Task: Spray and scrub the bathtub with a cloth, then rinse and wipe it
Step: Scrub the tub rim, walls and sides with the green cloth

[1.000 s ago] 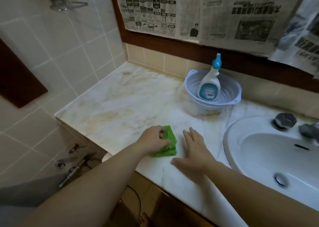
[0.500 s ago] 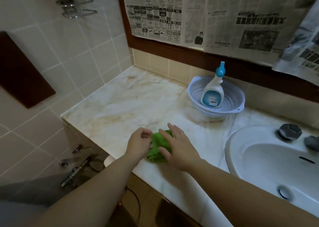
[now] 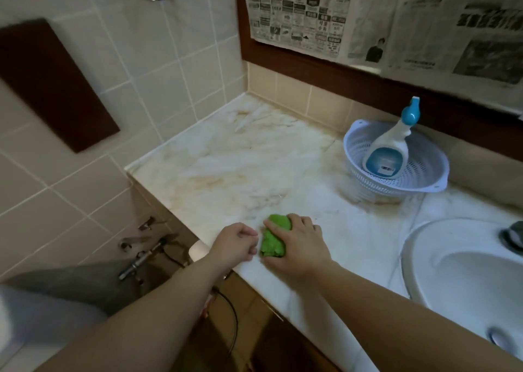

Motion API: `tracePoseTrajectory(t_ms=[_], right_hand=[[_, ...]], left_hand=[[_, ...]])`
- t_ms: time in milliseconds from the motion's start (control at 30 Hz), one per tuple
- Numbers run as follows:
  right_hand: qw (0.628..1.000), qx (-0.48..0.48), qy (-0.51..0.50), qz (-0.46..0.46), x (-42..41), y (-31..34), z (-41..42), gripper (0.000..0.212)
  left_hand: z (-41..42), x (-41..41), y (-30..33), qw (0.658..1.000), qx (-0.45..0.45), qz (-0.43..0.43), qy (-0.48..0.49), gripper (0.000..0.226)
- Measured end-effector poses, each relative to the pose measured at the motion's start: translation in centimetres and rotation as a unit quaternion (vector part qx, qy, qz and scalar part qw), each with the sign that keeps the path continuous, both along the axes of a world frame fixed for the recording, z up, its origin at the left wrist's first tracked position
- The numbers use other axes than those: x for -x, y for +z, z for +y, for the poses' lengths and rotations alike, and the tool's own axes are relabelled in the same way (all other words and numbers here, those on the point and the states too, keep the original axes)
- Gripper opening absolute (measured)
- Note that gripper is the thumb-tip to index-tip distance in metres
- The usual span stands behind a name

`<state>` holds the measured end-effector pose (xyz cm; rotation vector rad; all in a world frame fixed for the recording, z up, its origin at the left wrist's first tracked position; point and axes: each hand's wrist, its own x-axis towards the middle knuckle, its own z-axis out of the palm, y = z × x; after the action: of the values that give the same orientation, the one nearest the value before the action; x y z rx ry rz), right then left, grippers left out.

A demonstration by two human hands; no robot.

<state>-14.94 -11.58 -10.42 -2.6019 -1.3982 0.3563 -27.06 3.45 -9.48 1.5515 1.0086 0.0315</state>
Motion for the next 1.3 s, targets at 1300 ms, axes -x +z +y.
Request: tracePoseTrajectory(t_ms=[1300], right_hand=[[0.893, 0.01, 0.419, 0.166, 56.1, 3.6, -1.5, 0.082]], left_hand=[[-21.8, 68.2, 5.2, 0.916, -0.208, 0.233, 0.251, 0.03]])
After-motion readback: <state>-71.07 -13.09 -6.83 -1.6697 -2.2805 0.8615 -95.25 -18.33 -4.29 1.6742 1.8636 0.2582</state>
